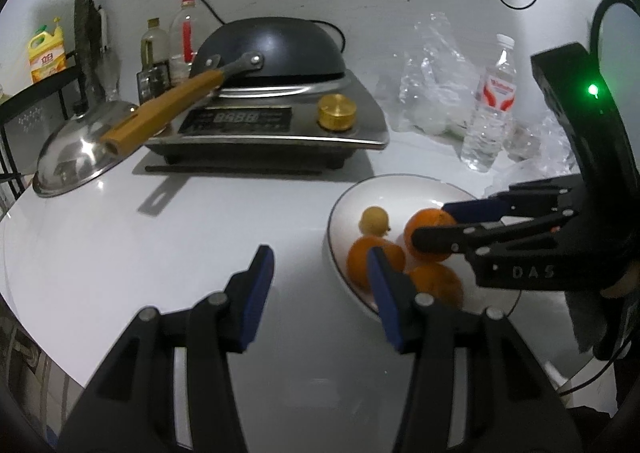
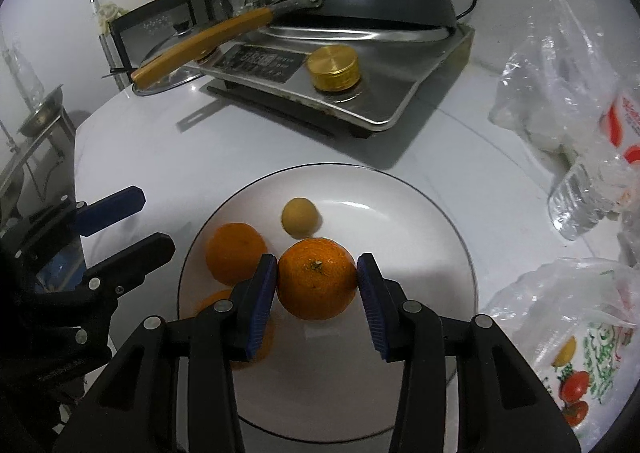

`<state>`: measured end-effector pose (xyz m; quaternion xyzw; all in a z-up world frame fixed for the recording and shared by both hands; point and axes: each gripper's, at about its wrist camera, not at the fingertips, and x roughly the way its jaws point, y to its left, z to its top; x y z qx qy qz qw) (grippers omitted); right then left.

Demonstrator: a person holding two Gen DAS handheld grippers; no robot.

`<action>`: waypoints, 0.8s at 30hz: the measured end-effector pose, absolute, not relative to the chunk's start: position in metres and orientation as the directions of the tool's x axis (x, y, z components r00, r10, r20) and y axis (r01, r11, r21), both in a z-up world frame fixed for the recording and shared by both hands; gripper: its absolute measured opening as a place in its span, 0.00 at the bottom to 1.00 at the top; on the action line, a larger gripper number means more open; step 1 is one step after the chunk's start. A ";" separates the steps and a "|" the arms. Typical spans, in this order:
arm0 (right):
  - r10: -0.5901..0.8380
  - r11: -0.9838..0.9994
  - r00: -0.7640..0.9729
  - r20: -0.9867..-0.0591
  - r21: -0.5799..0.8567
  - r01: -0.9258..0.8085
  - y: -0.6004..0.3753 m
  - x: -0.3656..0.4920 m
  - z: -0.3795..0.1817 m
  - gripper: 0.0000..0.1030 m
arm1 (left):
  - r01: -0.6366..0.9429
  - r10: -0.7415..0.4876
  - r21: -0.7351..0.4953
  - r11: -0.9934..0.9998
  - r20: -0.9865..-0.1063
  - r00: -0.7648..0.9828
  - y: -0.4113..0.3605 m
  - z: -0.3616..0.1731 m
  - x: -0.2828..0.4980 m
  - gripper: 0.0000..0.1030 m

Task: Organize fruits
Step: 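Open the left tool over the plate while the right tool releases its mandarin there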

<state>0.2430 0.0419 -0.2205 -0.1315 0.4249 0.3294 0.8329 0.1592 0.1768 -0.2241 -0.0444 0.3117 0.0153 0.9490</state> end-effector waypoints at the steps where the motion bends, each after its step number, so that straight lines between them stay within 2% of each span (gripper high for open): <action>1: 0.442 0.747 0.413 -0.796 0.072 -0.661 0.043 0.244 -0.222 0.43 | -0.058 -0.001 -0.079 0.995 -0.595 0.804 0.178 -0.225 0.159 0.49; 13: 0.446 0.758 0.399 -0.801 0.101 -0.645 0.043 0.245 -0.224 0.44 | -0.060 0.002 -0.077 0.995 -0.600 0.800 0.175 -0.226 0.156 0.49; 24: 0.467 0.761 0.461 -0.754 0.077 -0.645 0.015 0.228 -0.196 0.44 | -0.057 0.017 -0.050 0.997 -0.579 0.815 0.153 -0.208 0.146 0.49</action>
